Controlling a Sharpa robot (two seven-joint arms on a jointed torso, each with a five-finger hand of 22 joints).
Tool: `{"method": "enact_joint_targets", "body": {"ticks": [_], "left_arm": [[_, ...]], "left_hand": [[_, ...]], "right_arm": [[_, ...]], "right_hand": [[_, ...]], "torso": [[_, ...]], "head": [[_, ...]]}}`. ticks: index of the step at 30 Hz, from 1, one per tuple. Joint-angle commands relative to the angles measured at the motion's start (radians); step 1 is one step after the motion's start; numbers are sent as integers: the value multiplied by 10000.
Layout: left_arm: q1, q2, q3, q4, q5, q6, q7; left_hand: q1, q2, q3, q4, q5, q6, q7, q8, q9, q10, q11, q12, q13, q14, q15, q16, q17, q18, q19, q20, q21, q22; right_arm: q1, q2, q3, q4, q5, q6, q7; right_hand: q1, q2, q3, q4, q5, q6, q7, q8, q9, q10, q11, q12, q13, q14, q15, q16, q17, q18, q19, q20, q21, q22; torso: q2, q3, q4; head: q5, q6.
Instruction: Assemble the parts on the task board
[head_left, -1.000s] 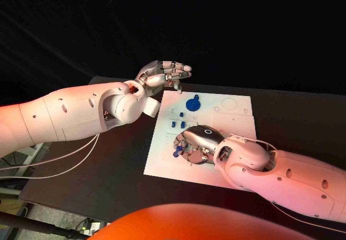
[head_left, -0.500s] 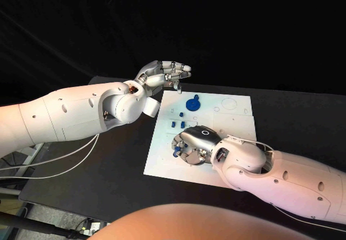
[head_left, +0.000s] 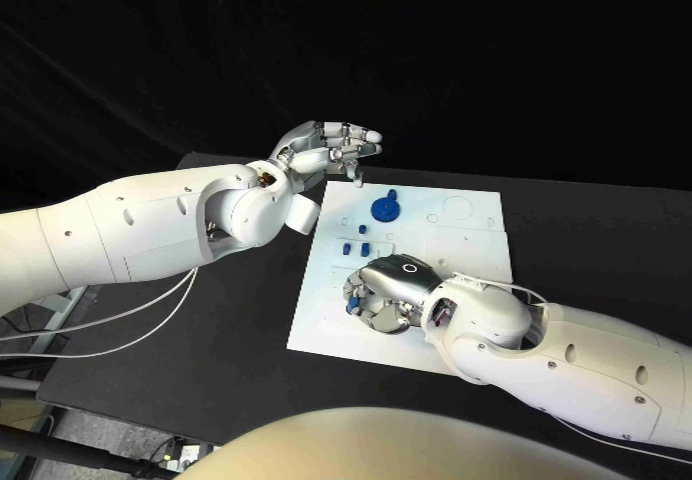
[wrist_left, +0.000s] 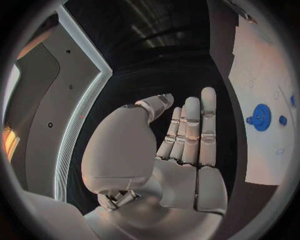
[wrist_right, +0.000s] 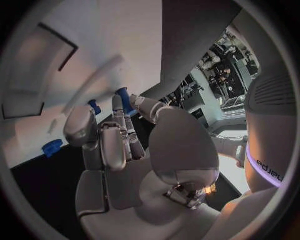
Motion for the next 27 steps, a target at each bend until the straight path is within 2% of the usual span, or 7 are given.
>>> {"method": "enact_joint_targets", "body": {"ticks": [1, 5, 10, 17, 22, 24, 27], "left_arm": [[6, 27, 5, -3, -7, 165, 61], [6, 32, 5, -11, -7, 170, 57], [6, 32, 5, -18, -8, 181, 52], [5, 22, 4, -29, -8, 197, 38], [4, 16, 1, -49, -8, 216, 33], [4, -2, -2, -62, -7, 218, 34], [3, -33, -12, -99, -7, 235, 43]], "left_hand": [[21, 91, 34, -58, 37, -71, 331, 81, 18, -104, 3, 67, 16, -60, 13, 43, -20, 70, -6, 61, 27, 22], [17, 85, 33, -60, 36, -82, 332, 82, 17, -116, 5, 70, 14, -63, 14, 44, -22, 70, -8, 62, 28, 22], [17, 85, 33, -60, 36, -82, 332, 82, 17, -116, 5, 70, 14, -63, 14, 44, -22, 70, -8, 62, 28, 22], [17, 85, 33, -60, 36, -82, 332, 82, 17, -116, 5, 70, 14, -63, 14, 44, -22, 70, -8, 62, 28, 22], [17, 85, 33, -60, 36, -82, 332, 82, 17, -116, 5, 70, 14, -63, 14, 44, -22, 70, -8, 62, 28, 22], [17, 85, 33, -60, 36, -82, 332, 82, 17, -116, 5, 70, 14, -63, 14, 44, -22, 70, -8, 62, 28, 22], [8, 81, 35, -62, 35, -107, 337, 85, 17, -144, 10, 78, 11, -68, 18, 48, -28, 70, -13, 64, 31, 24]], "right_arm": [[-20, -13, -3, 13, -20, -277, -111], [-24, -58, -4, 62, 43, -740, -41], [-32, -253, -2, 247, 227, -1590, 168], [15, -848, 56, 811, 727, -2490, 569], [301, -1749, 141, 1344, 2240, -2602, 815], [516, -2248, 161, 1500, 3272, -2319, 735], [780, -3023, 177, 1627, 4731, -1788, 510]], "right_hand": [[-66, -251, -106, -15, 98, -602, 14, -440, -202, -203, 34, -26, 22, 225, 73, -60, -90, -63, -140, 22, -145, -73], [-147, -422, -262, -2, 169, -1066, -34, -737, -320, -348, -24, 45, 52, 212, 27, -78, -122, -46, -158, 2, -219, -99], [-266, -687, -743, 64, 207, -1740, -334, -1110, -428, -641, -54, 207, 111, 207, -3, -95, -146, -44, -157, -29, -307, -119], [-291, -676, -975, 164, 445, -1598, -214, -1053, -373, -609, -96, 427, 197, 228, -35, -75, -121, -81, -44, -55, -148, 15], [43, -408, -931, 129, 597, -338, 56, -529, -173, 147, -43, 1192, 571, 287, -1, 33, 46, -138, 104, -49, 80, 218], [3, -407, -1031, 173, 594, 88, -16, -335, -111, 461, -125, 1547, 796, 306, -52, 69, 102, -158, 179, -61, 225, 328], [-292, -393, -1493, 463, 625, 556, -313, -40, 24, 992, -417, 2963, 1861, 399, -285, 245, 424, -226, 368, -233, 572, 597]], "torso": [[-2, 6, 1], [-5, 5, 2], [-1, 10, -3], [-17, 4, -24], [-31, -13, -24], [-44, -24, -51], [-85, -50, -150]], "head": [[-19, 1], [-24, 1], [-40, 1], [-103, 22], [-539, 276], [-682, 342], [-950, 481]]}}
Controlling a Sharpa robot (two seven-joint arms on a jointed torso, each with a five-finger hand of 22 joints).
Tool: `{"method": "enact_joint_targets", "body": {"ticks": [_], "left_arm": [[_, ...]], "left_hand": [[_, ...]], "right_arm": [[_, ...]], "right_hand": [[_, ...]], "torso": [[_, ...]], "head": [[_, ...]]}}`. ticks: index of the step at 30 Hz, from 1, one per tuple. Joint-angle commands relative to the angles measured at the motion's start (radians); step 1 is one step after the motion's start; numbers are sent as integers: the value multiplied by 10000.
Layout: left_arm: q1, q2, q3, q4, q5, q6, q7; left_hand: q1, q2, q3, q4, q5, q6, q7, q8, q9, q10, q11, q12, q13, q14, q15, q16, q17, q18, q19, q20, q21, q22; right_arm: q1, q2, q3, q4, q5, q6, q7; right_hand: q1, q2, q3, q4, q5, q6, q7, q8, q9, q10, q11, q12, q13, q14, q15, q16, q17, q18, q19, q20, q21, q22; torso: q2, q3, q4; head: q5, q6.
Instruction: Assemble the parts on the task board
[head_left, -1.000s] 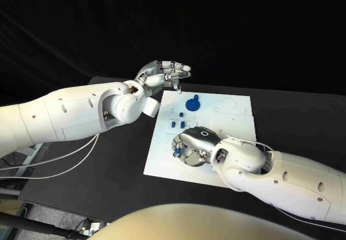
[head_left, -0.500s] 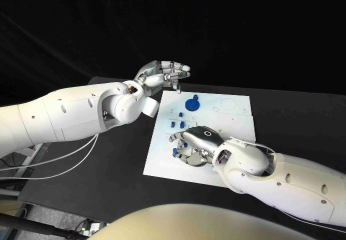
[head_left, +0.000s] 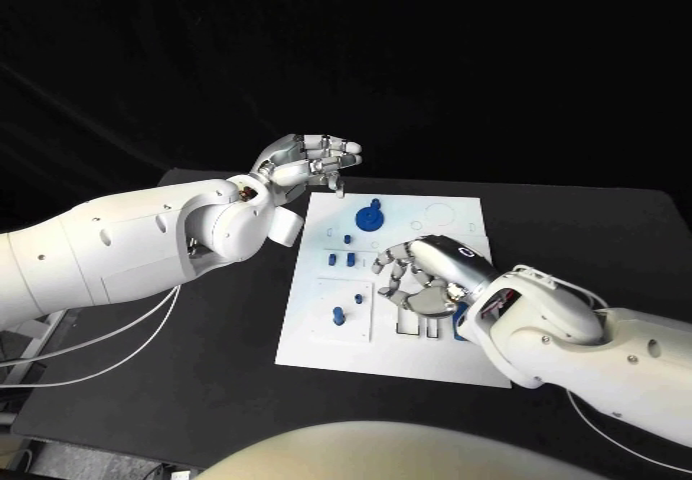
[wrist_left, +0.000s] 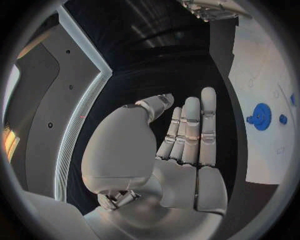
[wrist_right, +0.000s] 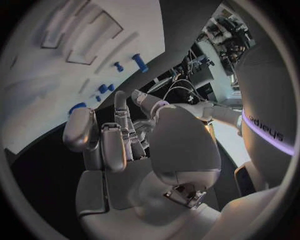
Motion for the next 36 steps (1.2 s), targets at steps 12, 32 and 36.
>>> {"method": "enact_joint_targets", "body": {"ticks": [12, 32, 36], "left_arm": [[-5, -86, -47, -147, -8, 236, 127], [-14, -140, -73, -116, -74, 264, 159], [-14, -165, -73, -107, -76, 254, 162]], "left_hand": [[3, 77, 4, -32, 34, -76, 303, 28, 11, -75, 10, 45, 11, -69, 19, 48, -14, 69, -14, 65, 31, 13], [-16, 79, 2, -23, 32, -85, 304, 39, 15, -85, 12, 61, 10, -77, 24, 50, -20, 67, -22, 69, 29, 13], [-16, 79, 2, -23, 32, -85, 304, 39, 15, -85, 12, 61, 10, -77, 24, 50, -20, 67, -22, 69, 29, 13]], "right_arm": [[264, -2759, -32, 523, 3642, 1034, -1124], [-202, -2947, -105, 1049, 944, 1065, -2985], [-274, -2855, -111, 1127, 660, 1063, -3015]], "right_hand": [[-827, -75, -1161, 1262, 195, 87, -333, 958, 1314, 1140, -279, 8127, 9002, 800, -240, 1138, 2489, -495, 747, -235, 1428, 1138], [-1264, -445, -2189, 2126, 249, -25, -385, 1204, 1766, 1322, -297, 8624, 9814, 854, -245, 1278, 2879, -567, 905, -231, 1755, 1414], [-1248, -440, -2219, 2149, 259, -13, -391, 1221, 1782, 1357, -302, 8666, 9872, 856, -248, 1282, 2891, -569, 909, -232, 1764, 1422]], "torso": [[-194, -108, -316], [-187, -189, -274], [-200, -174, -305]], "head": [[-1095, 361], [-1211, 171], [-1184, 108]]}}
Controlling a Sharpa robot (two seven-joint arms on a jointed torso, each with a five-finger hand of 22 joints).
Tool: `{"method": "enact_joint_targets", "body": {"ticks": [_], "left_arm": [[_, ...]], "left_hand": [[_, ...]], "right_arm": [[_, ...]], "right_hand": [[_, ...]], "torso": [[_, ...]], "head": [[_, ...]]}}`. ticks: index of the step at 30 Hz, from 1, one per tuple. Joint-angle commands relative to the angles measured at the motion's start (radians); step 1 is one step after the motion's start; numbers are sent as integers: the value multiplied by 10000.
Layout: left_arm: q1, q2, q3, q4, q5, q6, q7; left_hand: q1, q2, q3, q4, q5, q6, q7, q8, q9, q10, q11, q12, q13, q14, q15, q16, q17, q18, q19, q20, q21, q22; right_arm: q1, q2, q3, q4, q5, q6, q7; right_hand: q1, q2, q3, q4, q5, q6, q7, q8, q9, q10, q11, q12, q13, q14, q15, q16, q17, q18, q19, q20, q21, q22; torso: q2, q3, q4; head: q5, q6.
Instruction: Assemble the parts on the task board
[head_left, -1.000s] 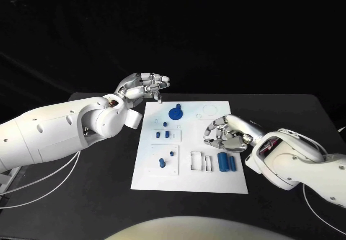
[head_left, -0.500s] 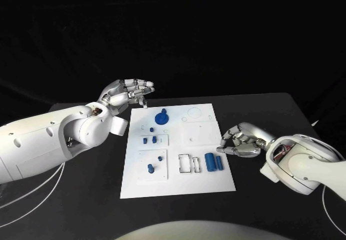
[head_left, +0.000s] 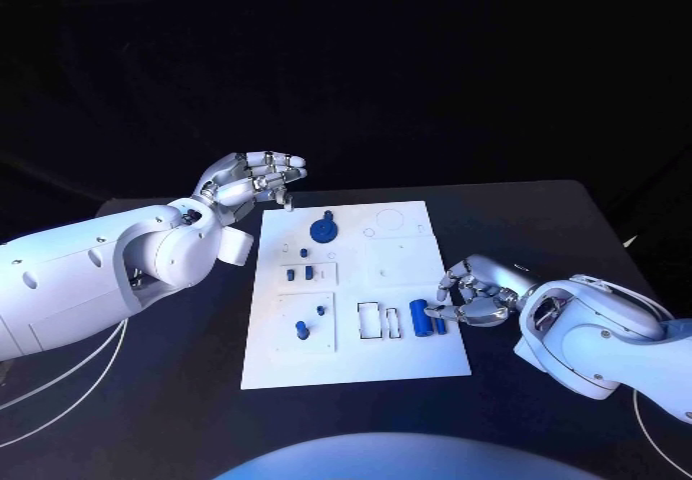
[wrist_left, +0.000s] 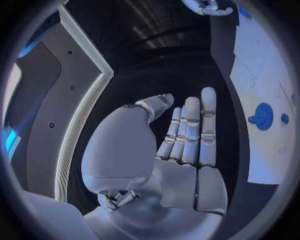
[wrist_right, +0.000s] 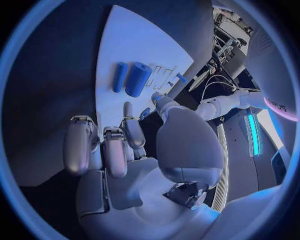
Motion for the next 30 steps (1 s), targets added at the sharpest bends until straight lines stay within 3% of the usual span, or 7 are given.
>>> {"method": "enact_joint_targets", "body": {"ticks": [1, 15, 20, 30], "left_arm": [[0, -4, 3, 34, -60, 167, 137], [1, -18, 3, 53, -61, 179, 139], [1, -28, 3, 58, -61, 181, 139], [1, -58, 3, 79, -61, 184, 132]], "left_hand": [[-16, 79, 2, -24, 32, -49, 341, 40, 9, -86, 12, 62, 11, -77, 24, 50, -9, 67, -22, 69, 29, 15], [-16, 79, 2, -24, 32, -49, 341, 40, 9, -86, 12, 62, 11, -77, 24, 50, -9, 67, -22, 69, 29, 15], [-16, 79, 2, -24, 32, -49, 341, 40, 9, -86, 12, 62, 11, -77, 24, 50, -9, 67, -22, 69, 29, 15], [-16, 79, 2, -24, 32, -49, 341, 40, 9, -86, 12, 62, 11, -77, 24, 50, -9, 67, -22, 69, 29, 15]], "right_arm": [[-46, 71, -2, 61, -807, 168, -403], [-327, 585, -26, -283, -1375, 441, -715], [-381, 772, -28, -401, -1521, 465, -790], [-560, 1206, -30, -754, -1745, 521, -994]], "right_hand": [[-84, 2, -36, 0, 48, -46, -19, 67, 8, 75, 1, 59, 16, 874, -21, 65, 1678, -178, 57, -23, 68, 1136], [-18, 33, -505, 380, 37, -48, -47, 171, 150, 54, -23, 29, 68, 862, -41, 51, 1637, -166, 29, -40, 0, 1129], [25, 62, -631, 491, 29, -51, -53, 196, 184, 54, -26, 23, 86, 861, -45, 50, 1636, -166, 28, -43, -7, 1133], [185, 160, -878, 713, 10, -75, -60, 240, 253, 48, -34, -1, 115, 855, -51, 40, 1610, -156, 8, -49, -66, 1118]], "torso": [[-6, 11, -20], [2, 28, -9], [4, 11, 0], [13, 11, -3]], "head": [[14, -56], [34, -106], [58, -114], [131, -149]]}}
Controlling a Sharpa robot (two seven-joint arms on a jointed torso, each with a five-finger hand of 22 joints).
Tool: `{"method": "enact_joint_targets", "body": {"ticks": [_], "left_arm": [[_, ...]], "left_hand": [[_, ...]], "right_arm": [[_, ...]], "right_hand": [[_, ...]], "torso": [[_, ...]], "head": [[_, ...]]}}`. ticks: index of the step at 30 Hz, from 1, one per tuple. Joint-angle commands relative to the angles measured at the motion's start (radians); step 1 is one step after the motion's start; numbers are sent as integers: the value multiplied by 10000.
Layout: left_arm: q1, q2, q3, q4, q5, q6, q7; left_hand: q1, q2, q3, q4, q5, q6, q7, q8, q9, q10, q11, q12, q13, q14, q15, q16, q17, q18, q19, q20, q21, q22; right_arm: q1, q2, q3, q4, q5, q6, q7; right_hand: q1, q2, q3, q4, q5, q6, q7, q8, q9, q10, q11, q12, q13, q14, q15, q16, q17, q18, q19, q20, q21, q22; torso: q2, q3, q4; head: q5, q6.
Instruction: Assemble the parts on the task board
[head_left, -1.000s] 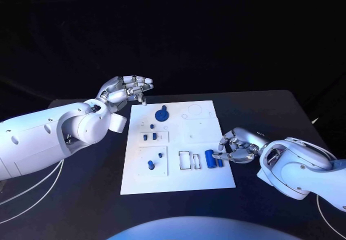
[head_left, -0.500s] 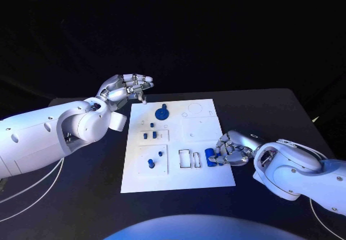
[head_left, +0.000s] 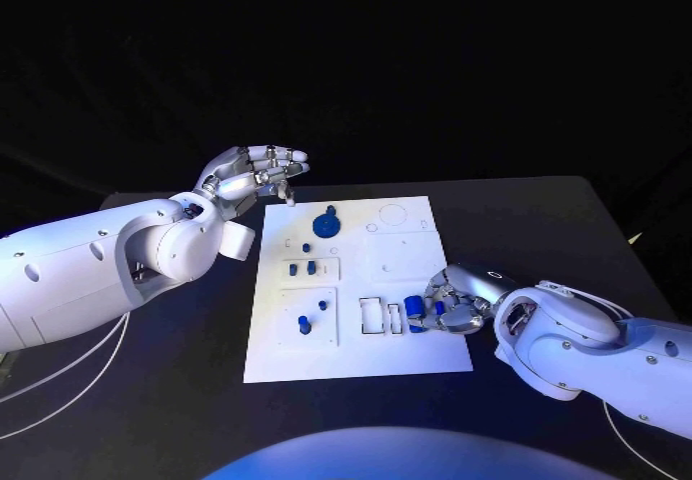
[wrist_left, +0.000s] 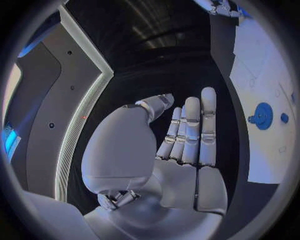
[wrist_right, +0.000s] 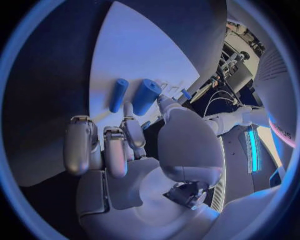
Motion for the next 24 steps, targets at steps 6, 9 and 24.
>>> {"method": "enact_joint_targets", "body": {"ticks": [6, 9, 24], "left_arm": [[2, -23, 3, 53, -56, 170, 120], [2, -29, 3, 55, -56, 168, 117], [3, -42, 3, 58, -56, 177, 94]], "left_hand": [[-28, 85, 12, -31, 33, -77, 343, 73, 22, -121, 15, 107, 10, -88, 27, 65, -24, 69, -36, 75, 34, 18], [-28, 85, 12, -31, 33, -77, 343, 73, 22, -121, 15, 107, 10, -88, 27, 65, -24, 69, -36, 75, 34, 18], [-28, 85, 12, -31, 33, -77, 343, 73, 22, -121, 15, 107, 10, -88, 27, 65, -24, 69, -36, 75, 34, 18]], "right_arm": [[-130, 246, -8, -272, -540, 366, -411], [-151, 296, -9, -299, -568, 428, -442], [-199, 275, -11, -27, -126, -772, -278]], "right_hand": [[691, 222, -137, -15, 80, -46, -36, 100, 90, 51, -34, -73, 63, 855, -62, 38, 1616, -157, 8, -58, -92, 1136], [946, 310, -85, -66, 86, -41, -39, 112, 109, 56, -39, -84, 83, 855, -66, 36, 1617, -160, 16, -62, -85, 1150], [1771, 821, 1300, -304, 26, 388, -278, 355, 194, 413, -254, 196, 533, 891, -240, 80, 1775, -196, 122, -204, 70, 1296]], "torso": [[0, -10, 3], [-6, -11, -6], [-7, -1, -25]], "head": [[55, -47], [64, -63], [90, -44]]}}
